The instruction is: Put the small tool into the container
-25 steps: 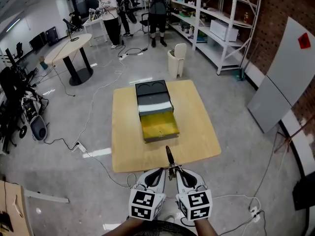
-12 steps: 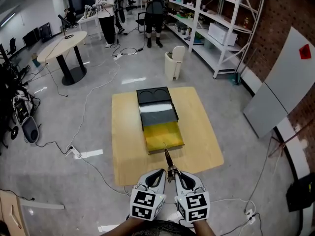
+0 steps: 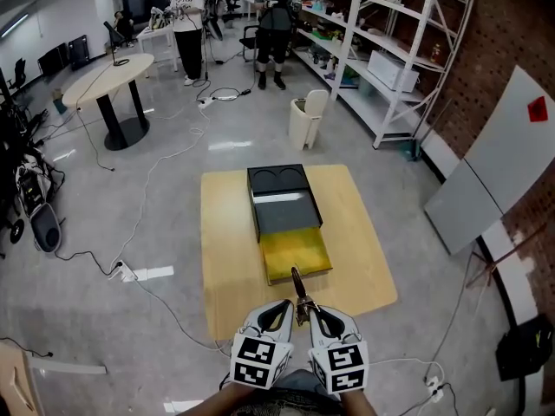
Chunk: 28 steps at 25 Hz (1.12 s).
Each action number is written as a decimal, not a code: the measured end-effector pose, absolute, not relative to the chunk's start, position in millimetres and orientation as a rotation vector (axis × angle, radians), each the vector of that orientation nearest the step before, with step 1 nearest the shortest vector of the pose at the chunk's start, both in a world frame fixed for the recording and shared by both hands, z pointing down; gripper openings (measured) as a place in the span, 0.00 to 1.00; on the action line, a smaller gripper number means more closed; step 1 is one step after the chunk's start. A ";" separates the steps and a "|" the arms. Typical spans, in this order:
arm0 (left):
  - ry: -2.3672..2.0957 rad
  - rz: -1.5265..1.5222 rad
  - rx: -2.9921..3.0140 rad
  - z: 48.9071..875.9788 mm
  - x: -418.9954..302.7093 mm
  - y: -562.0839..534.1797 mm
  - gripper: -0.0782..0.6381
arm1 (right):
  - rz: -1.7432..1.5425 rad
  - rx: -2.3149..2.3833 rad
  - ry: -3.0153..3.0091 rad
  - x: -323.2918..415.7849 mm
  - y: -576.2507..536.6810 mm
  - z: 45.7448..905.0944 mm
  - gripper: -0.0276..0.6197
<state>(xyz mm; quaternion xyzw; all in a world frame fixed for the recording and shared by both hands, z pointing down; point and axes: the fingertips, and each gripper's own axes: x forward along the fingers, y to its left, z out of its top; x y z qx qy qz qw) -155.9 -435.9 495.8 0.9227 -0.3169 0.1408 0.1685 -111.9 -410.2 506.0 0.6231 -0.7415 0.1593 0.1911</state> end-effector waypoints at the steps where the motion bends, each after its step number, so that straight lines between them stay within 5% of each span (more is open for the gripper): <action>1: -0.902 0.396 2.623 497.7 -171.7 -446.1 0.11 | 0.442 1.750 -2.080 -126.9 -420.6 507.7 0.06; 14: -0.984 0.395 2.572 519.5 -184.9 -600.3 0.11 | 0.389 1.687 -2.096 -124.2 -581.8 524.4 0.06; 20: -1.028 0.408 2.535 498.1 -46.4 -717.2 0.11 | 0.354 1.617 -2.104 16.4 -702.9 501.2 0.06; 28: -1.098 0.404 2.494 550.5 4.8 -823.5 0.11 | 0.256 1.486 -2.085 72.9 -814.4 556.9 0.06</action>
